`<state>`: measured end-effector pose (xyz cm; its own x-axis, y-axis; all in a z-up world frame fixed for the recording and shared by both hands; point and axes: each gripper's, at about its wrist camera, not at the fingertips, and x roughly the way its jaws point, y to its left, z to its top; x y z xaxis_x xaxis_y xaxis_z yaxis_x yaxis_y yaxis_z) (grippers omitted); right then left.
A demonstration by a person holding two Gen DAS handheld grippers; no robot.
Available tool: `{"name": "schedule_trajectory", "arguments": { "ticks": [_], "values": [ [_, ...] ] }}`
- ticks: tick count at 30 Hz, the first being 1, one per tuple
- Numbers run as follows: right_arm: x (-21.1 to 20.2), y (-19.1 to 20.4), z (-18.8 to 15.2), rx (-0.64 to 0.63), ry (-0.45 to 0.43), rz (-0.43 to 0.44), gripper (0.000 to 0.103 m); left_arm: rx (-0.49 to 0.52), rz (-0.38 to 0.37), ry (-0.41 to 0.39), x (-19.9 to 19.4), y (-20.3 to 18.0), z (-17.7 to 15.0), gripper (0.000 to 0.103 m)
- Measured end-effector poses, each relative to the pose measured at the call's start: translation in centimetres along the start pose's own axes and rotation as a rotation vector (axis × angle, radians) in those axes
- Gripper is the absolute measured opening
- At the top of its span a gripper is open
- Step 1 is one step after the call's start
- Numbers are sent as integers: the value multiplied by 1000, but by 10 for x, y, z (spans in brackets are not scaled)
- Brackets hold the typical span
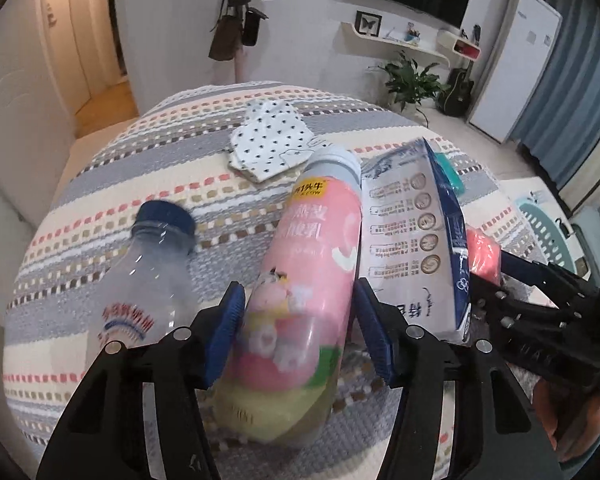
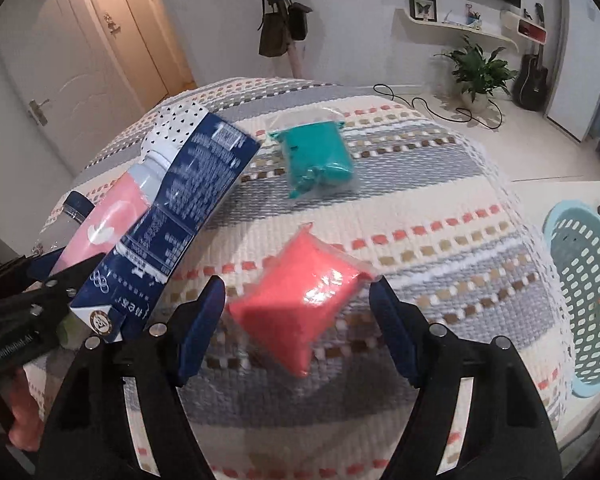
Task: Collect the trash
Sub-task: 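Grasp the pink yogurt bottle with the left tool while the right tool grasps the pink packet, then carry bottle and pink packet over the blue basket and open both tools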
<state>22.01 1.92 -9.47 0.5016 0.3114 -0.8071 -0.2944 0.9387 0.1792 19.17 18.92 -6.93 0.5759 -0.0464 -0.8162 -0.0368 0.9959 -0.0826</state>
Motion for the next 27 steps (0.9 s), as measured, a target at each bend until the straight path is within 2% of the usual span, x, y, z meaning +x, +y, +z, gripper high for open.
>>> {"name": "schedule_trajectory", "arguments": {
  "ticks": [3,6,9,14,19,27],
  "values": [
    [2,7,2,-27,-15,-37,68,9,10,0,7,-7,5,51],
    [1,6,1,-50,-18,-71,49,3,-6,5,9,-8,5,50],
    [-6,-2,-3,-42,-18,-28,43,12,-1,-10,7,-11,1,49],
    [-20,-17,-10,-35,-37,-16,38,-50,-65,-31,1,-7,-9,48],
    [-40,-32,-18,-23,-72,-7,37,-105,-126,-84,-16,-5,-17,47],
    [-84,-50,-14,1,-170,-1,36,-95,-179,-198,-57,-26,-12,47]
  ]
}}
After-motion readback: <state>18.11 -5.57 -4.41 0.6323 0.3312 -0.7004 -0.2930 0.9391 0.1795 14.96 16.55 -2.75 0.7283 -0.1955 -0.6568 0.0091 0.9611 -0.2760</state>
